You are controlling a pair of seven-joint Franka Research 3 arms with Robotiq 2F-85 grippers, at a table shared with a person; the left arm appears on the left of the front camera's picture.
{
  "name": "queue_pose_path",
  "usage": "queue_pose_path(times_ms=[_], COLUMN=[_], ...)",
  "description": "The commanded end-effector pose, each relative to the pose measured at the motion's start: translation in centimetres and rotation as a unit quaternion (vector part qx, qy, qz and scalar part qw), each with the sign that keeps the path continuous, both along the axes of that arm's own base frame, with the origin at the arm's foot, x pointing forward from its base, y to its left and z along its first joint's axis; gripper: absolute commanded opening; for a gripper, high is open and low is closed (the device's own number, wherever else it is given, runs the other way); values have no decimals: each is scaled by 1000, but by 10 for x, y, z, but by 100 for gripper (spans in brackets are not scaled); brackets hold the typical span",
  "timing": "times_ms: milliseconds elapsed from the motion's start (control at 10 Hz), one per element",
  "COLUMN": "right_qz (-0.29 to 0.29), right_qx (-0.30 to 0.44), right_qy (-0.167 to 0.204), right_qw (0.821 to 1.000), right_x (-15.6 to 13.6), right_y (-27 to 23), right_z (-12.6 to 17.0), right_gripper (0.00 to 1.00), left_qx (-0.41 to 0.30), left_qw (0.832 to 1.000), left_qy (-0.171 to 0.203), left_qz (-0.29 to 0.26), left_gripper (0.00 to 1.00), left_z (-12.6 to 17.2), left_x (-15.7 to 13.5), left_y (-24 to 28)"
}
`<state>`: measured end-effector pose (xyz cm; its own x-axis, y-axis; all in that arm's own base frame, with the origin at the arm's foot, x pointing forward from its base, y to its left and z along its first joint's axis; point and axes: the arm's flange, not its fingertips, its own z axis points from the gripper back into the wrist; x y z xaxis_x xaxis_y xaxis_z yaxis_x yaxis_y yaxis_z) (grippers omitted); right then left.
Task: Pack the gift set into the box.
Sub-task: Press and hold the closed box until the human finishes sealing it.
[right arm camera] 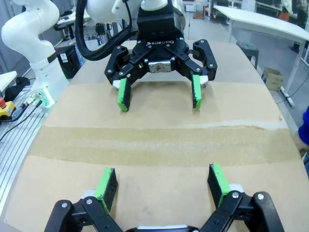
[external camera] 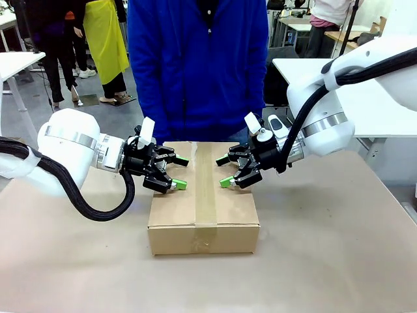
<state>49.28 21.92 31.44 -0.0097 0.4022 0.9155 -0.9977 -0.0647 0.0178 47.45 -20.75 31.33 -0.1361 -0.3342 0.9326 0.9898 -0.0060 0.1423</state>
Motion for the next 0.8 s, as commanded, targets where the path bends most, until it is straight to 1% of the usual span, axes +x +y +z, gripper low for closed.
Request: queue_pose_path(times_ms=[0, 100, 200, 300, 400, 500, 600, 700], right_qz=[-3, -19, -44, -75, -141, -207, -301, -332], right_qx=[36, 77, 119, 152, 181, 216, 235, 223], right_qy=[-65, -79, -76, -65, -63, -64, -79, -77], right_qw=[997, 994, 989, 983, 971, 952, 921, 913], right_x=[-30, -49, -72, -90, -106, -123, -134, -127], right_y=[-27, -62, -112, -159, -208, -255, -292, -292], right_z=[46, 73, 89, 87, 75, 55, 32, 18], right_gripper=[100, 100, 100, 100, 100, 100, 100, 100], left_qx=[-35, -89, -138, -180, -228, -251, -248, -220], left_qw=[999, 995, 988, 981, 970, 962, 959, 961], left_qy=[-22, -47, -63, -69, -70, -68, -60, -25], left_qz=[13, -9, -12, 14, 39, 82, 125, 165], left_gripper=[100, 100, 100, 100, 100, 100, 100, 100], left_z=[45, 72, 87, 84, 70, 50, 30, 20], left_x=[-33, -56, -79, -92, -105, -119, -128, -123], left_y=[44, 72, 109, 148, 190, 227, 251, 252])
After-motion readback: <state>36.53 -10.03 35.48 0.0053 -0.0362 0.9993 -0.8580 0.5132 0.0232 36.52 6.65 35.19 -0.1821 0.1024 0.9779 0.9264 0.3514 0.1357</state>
